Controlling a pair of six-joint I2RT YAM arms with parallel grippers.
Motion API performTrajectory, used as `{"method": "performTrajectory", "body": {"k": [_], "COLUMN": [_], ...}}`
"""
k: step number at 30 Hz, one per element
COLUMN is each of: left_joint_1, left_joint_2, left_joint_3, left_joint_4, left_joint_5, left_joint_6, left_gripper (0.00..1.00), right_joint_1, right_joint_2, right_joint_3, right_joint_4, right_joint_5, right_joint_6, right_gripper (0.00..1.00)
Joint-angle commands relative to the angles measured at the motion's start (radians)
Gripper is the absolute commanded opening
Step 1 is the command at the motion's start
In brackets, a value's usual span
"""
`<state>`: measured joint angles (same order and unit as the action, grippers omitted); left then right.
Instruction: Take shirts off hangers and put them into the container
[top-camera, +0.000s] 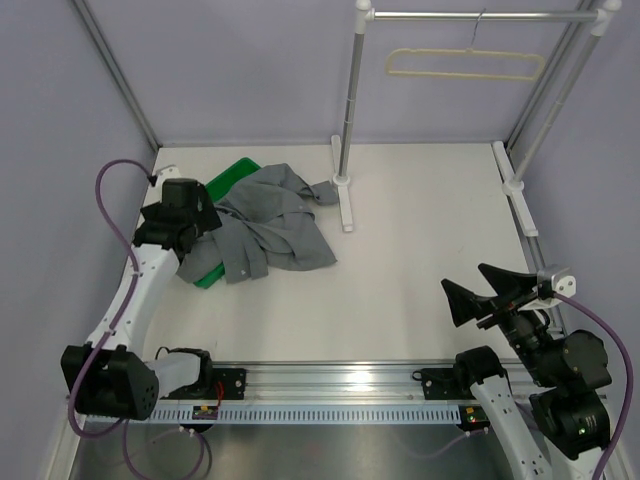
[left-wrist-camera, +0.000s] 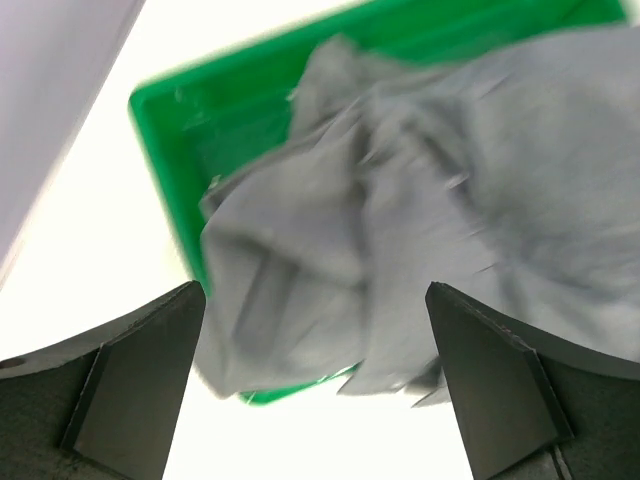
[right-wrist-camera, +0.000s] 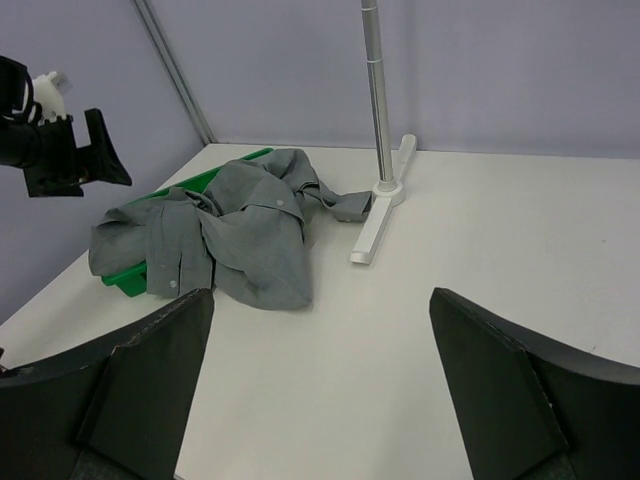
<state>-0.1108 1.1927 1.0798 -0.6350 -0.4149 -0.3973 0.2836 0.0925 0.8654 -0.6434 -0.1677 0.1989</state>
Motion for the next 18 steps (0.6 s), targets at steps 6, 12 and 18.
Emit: {"method": "performTrajectory", "body": {"k": [6, 12, 18], "left_joint_1": [0.134, 0.191, 0.192], "left_joint_2": [-0.102, -0.025, 0.099], "left_joint_3": [-0.225, -0.215, -0.123], "left_joint_4": [0.026, 0.073, 0.092], "left_joint_5": [0.103, 0.172, 0.209], "left_joint_6": [-0.106, -0.101, -0.087], "left_gripper": [0.97, 0.81, 0.38], "right_joint_1": [0.014, 0.015, 0.025], "right_joint_2": [-0.033, -0.057, -0.065], "right_joint_3": [-0.014, -0.020, -0.020], "right_joint_4": [0.047, 0.047, 0.039], "right_joint_5": [-0.061, -0.062, -0.052], "right_joint_6": [0.020, 0.020, 0.013], "right_gripper": [1.00, 0.99, 0.99]}}
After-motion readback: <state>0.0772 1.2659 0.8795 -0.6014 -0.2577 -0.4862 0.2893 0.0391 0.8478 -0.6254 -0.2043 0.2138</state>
